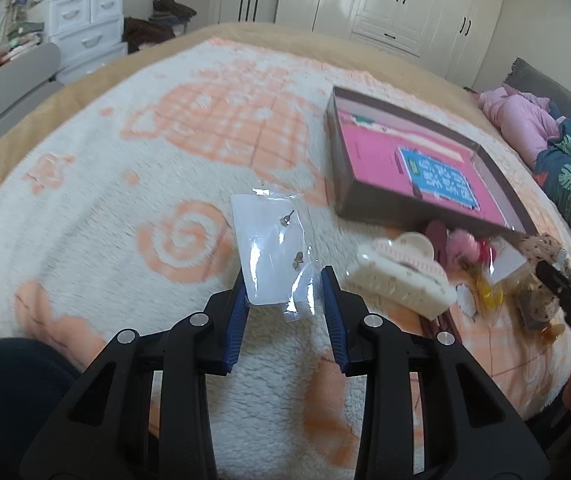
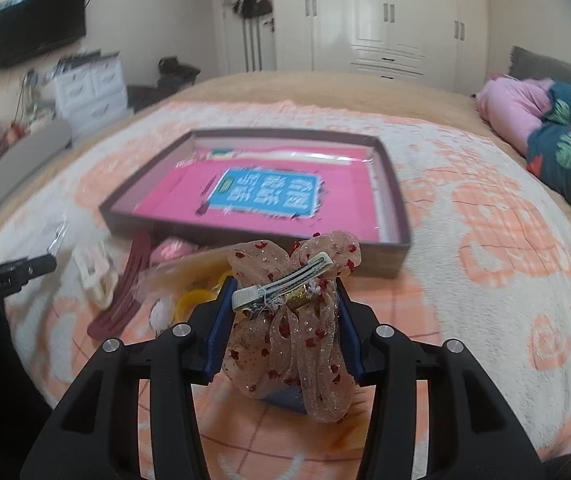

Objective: Organize jewelry
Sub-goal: 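Place the earring card in the box with left tool while right tool places the bow clip, then withdraw both tools from the box toward the remaining accessories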

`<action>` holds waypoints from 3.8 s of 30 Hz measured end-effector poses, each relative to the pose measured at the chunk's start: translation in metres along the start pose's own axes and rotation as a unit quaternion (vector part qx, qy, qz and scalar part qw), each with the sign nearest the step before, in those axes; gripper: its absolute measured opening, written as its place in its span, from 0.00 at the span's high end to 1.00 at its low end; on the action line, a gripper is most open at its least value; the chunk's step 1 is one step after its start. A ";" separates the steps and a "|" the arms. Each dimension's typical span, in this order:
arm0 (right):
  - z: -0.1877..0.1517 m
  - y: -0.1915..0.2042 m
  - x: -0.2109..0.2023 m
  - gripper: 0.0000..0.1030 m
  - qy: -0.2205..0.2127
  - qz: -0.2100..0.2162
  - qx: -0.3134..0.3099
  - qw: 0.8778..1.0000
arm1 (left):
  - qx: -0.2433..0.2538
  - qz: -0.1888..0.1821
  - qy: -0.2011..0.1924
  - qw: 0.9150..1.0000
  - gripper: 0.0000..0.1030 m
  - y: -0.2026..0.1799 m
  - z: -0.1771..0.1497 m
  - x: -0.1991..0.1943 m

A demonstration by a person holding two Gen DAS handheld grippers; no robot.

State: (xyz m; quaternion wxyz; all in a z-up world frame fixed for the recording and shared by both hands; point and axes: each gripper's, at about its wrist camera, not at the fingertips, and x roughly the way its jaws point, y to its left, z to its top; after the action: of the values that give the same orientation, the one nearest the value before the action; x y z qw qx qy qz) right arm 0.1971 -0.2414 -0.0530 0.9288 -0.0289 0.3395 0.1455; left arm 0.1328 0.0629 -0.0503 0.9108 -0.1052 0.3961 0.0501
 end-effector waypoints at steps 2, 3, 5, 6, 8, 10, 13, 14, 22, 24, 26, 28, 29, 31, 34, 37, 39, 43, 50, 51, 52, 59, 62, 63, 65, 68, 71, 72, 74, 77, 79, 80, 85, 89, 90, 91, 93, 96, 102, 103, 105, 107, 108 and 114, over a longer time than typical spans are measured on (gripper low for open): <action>0.004 -0.012 -0.007 0.57 -0.012 -0.003 0.019 1.000 | 0.001 -0.003 -0.004 1.000 0.74 -0.001 0.005 -0.003; 0.007 -0.017 -0.010 0.57 -0.017 -0.005 0.028 0.999 | 0.004 -0.004 -0.009 1.000 0.74 -0.004 0.009 -0.005; 0.010 -0.028 -0.013 0.57 -0.023 -0.010 0.041 0.999 | 0.011 -0.006 -0.017 1.000 0.74 -0.009 0.014 -0.006; 0.011 -0.034 -0.015 0.57 -0.026 -0.013 0.049 0.998 | 0.017 -0.007 -0.020 1.000 0.74 -0.013 0.017 -0.006; 0.013 -0.041 -0.016 0.57 -0.030 -0.018 0.059 0.998 | 0.022 -0.012 -0.025 0.999 0.74 -0.020 0.023 -0.005; 0.016 -0.048 -0.016 0.57 -0.032 -0.022 0.067 0.997 | 0.029 -0.017 -0.031 0.999 0.74 -0.028 0.029 -0.003; 0.017 -0.056 -0.017 0.57 -0.035 -0.029 0.078 0.996 | 0.037 -0.024 -0.036 0.998 0.74 -0.040 0.037 0.002; 0.018 -0.059 -0.017 0.57 -0.035 -0.029 0.081 0.996 | 0.039 -0.025 -0.037 0.998 0.74 -0.043 0.040 0.004; 0.027 -0.063 -0.012 0.57 -0.041 -0.034 0.074 0.996 | 0.052 -0.039 -0.038 0.997 0.74 -0.071 0.058 0.026; 0.030 -0.063 -0.009 0.57 -0.040 -0.031 0.072 0.996 | 0.055 -0.042 -0.037 0.997 0.74 -0.076 0.062 0.032; 0.035 -0.063 -0.005 0.57 -0.039 -0.024 0.071 0.996 | 0.057 -0.041 -0.036 0.997 0.74 -0.082 0.066 0.039; 0.039 -0.061 -0.002 0.57 -0.039 -0.024 0.062 0.997 | 0.057 -0.042 -0.034 0.997 0.74 -0.086 0.071 0.046; 0.042 -0.060 0.000 0.57 -0.040 -0.025 0.057 0.997 | 0.059 -0.042 -0.034 0.997 0.74 -0.088 0.073 0.049; 0.047 -0.058 0.005 0.56 -0.039 -0.021 0.051 0.998 | 0.062 -0.039 -0.029 0.997 0.74 -0.091 0.077 0.057; 0.051 -0.057 0.013 0.56 -0.033 -0.016 0.046 0.998 | 0.060 -0.039 -0.023 0.997 0.74 -0.092 0.082 0.069; 0.054 -0.055 0.022 0.56 -0.025 -0.011 0.041 0.999 | 0.065 -0.037 -0.019 0.997 0.74 -0.096 0.085 0.078; 0.058 -0.054 0.026 0.55 -0.023 -0.011 0.036 0.999 | 0.069 -0.035 -0.017 0.997 0.74 -0.097 0.086 0.083; 0.068 -0.052 0.041 0.55 -0.019 -0.016 0.019 0.999 | 0.069 -0.031 -0.010 0.997 0.73 -0.097 0.086 0.091; 0.086 -0.052 0.072 0.54 0.005 -0.008 0.015 1.000 | 0.070 -0.030 -0.004 0.997 0.73 -0.094 0.085 0.097; 0.087 -0.051 0.076 0.54 0.008 -0.009 0.013 1.000 | 0.073 -0.028 -0.005 0.997 0.73 -0.094 0.085 0.098; 0.089 -0.049 0.080 0.54 0.010 -0.010 0.011 1.000 | 0.073 -0.027 -0.005 0.997 0.73 -0.094 0.085 0.098; 0.086 -0.048 0.093 0.49 0.027 0.002 0.019 0.999 | 0.076 -0.028 -0.011 0.997 0.66 -0.095 0.084 0.097; 0.084 -0.048 0.094 0.43 0.027 -0.002 0.020 0.999 | 0.073 -0.029 -0.016 0.997 0.63 -0.093 0.084 0.094; 0.083 -0.048 0.093 0.42 0.026 -0.003 0.022 0.999 | 0.071 -0.030 -0.018 0.997 0.62 -0.092 0.084 0.092; 0.082 -0.048 0.092 0.35 0.022 -0.004 0.026 0.999 | 0.068 -0.029 -0.022 0.997 0.60 -0.091 0.085 0.090; 0.081 -0.051 0.086 0.29 0.013 -0.005 0.037 0.999 | 0.065 -0.029 -0.029 0.997 0.57 -0.089 0.086 0.085; 0.080 -0.054 0.079 0.26 0.002 -0.006 0.046 0.999 | 0.064 -0.030 -0.040 0.997 0.53 -0.088 0.086 0.078; 0.079 -0.055 0.076 0.25 -0.003 -0.006 0.048 0.999 | 0.065 -0.030 -0.045 0.996 0.51 -0.088 0.087 0.075; 0.080 -0.055 0.071 0.21 -0.010 -0.009 0.051 0.999 | 0.068 -0.028 -0.053 0.996 0.49 -0.089 0.086 0.070; 0.079 -0.055 0.062 0.19 -0.021 -0.012 0.054 0.998 | 0.067 -0.029 -0.064 0.995 0.45 -0.088 0.085 0.062; 0.078 -0.056 0.057 0.18 -0.030 -0.012 0.060 0.998 | 0.064 -0.031 -0.071 0.995 0.42 -0.087 0.084 0.057; 0.078 -0.057 0.054 0.17 -0.033 -0.011 0.063 0.997 | 0.063 -0.032 -0.074 0.995 0.41 -0.086 0.084 0.055; 0.076 -0.054 0.038 0.15 -0.055 -0.010 0.062 0.997 | 0.053 -0.040 -0.092 0.994 0.34 -0.082 0.080 0.039; 0.075 -0.052 0.026 0.13 -0.071 -0.006 0.058 0.996 | 0.055 -0.039 -0.112 0.991 0.28 -0.080 0.077 0.025; 0.075 -0.050 0.022 0.13 -0.076 -0.006 0.055 0.996 | 0.055 -0.038 -0.115 0.991 0.26 -0.080 0.076 0.022; 0.074 -0.049 0.019 0.13 -0.080 -0.006 0.053 0.995 | 0.054 -0.039 -0.121 0.990 0.25 -0.078 0.075 0.018; 0.073 -0.046 0.012 0.12 -0.089 -0.005 0.049 0.995 | 0.051 -0.040 -0.130 0.989 0.22 -0.076 0.073 0.010; 0.071 -0.042 0.003 0.11 -0.095 -0.003 0.046 0.994 | 0.046 -0.046 -0.142 0.988 0.17 -0.071 0.070 0.000; 0.064 -0.027 -0.015 0.10 -0.115 -0.008 0.020 0.993 | 0.041 -0.054 -0.154 0.986 0.14 -0.066 0.060 -0.015; 0.063 -0.025 -0.016 0.10 -0.116 -0.009 0.015 0.993 | 0.042 -0.054 -0.155 0.986 0.14 -0.066 0.058 -0.016; 0.060 -0.019 -0.019 0.10 -0.119 -0.011 0.003 0.993 | 0.048 -0.056 -0.156 0.985 0.12 -0.066 0.054 -0.019; 0.056 -0.014 -0.023 0.10 -0.122 -0.011 -0.009 0.992 | 0.052 -0.057 -0.158 0.984 0.12 -0.066 0.050 -0.022; 0.055 -0.012 -0.024 0.10 -0.122 -0.011 -0.012 0.992 | 0.055 -0.057 -0.159 0.984 0.12 -0.066 0.049 -0.024; 0.045 -0.001 -0.031 0.09 -0.119 -0.003 -0.028 0.993 | 0.058 -0.059 -0.166 0.983 0.11 -0.060 0.041 -0.032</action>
State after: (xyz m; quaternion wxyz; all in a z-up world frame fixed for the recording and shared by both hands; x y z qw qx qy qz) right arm 0.2031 -0.2428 0.0014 0.9618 -0.0385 0.2227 0.1544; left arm 0.1503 0.0135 0.0094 0.9698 -0.0651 0.2348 -0.0100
